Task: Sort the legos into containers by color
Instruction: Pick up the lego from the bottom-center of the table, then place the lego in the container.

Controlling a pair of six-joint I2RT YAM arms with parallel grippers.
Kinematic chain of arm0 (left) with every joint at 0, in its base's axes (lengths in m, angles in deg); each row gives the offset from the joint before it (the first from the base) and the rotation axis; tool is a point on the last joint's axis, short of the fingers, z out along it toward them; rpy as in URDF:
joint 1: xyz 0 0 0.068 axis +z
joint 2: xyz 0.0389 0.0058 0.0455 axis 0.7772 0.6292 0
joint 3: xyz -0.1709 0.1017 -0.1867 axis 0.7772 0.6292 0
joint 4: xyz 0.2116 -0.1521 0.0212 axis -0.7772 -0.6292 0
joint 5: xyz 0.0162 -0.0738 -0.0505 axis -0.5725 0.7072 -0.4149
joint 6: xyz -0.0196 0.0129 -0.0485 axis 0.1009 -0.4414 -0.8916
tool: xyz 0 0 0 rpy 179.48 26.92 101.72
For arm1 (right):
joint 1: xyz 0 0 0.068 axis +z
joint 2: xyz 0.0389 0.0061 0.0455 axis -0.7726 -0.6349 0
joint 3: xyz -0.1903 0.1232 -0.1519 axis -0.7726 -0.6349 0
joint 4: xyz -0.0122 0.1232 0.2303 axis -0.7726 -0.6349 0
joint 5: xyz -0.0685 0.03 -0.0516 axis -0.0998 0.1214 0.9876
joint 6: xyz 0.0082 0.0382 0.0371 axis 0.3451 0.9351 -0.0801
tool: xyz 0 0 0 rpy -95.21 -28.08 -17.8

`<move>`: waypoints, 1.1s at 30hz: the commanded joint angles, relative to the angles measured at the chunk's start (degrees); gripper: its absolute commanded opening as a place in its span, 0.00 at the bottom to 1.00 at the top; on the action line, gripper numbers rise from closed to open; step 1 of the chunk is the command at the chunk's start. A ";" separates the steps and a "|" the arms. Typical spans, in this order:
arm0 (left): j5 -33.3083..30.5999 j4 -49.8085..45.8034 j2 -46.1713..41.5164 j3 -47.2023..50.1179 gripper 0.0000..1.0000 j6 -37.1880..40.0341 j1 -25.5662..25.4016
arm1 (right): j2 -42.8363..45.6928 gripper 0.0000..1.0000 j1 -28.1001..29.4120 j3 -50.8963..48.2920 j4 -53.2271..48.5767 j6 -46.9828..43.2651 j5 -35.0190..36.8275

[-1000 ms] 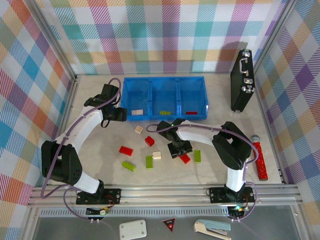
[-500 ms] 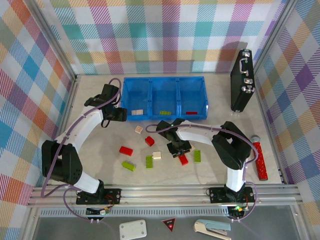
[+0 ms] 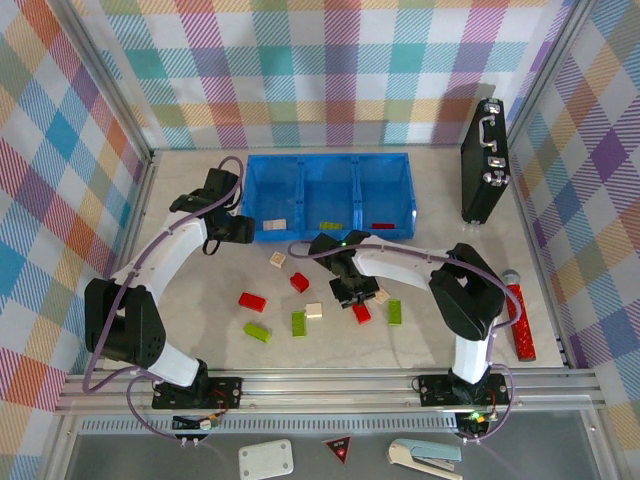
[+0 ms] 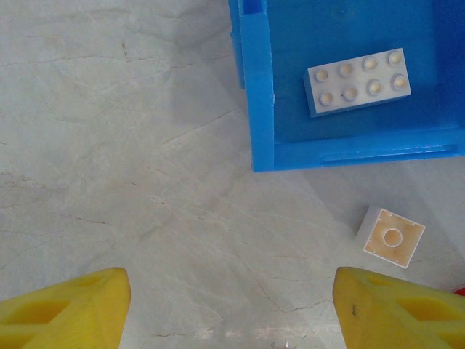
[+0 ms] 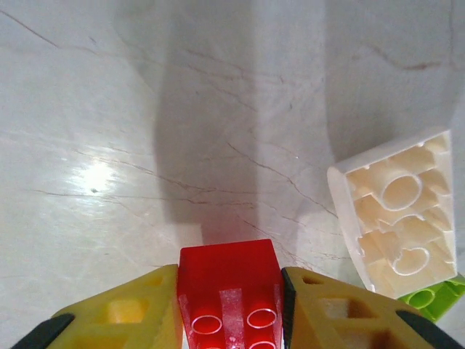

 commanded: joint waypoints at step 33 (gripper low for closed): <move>2.10 0.10 0.86 -0.46 0.73 1.45 1.51 | -13.61 0.37 -27.27 38.21 -7.50 -15.10 -2.04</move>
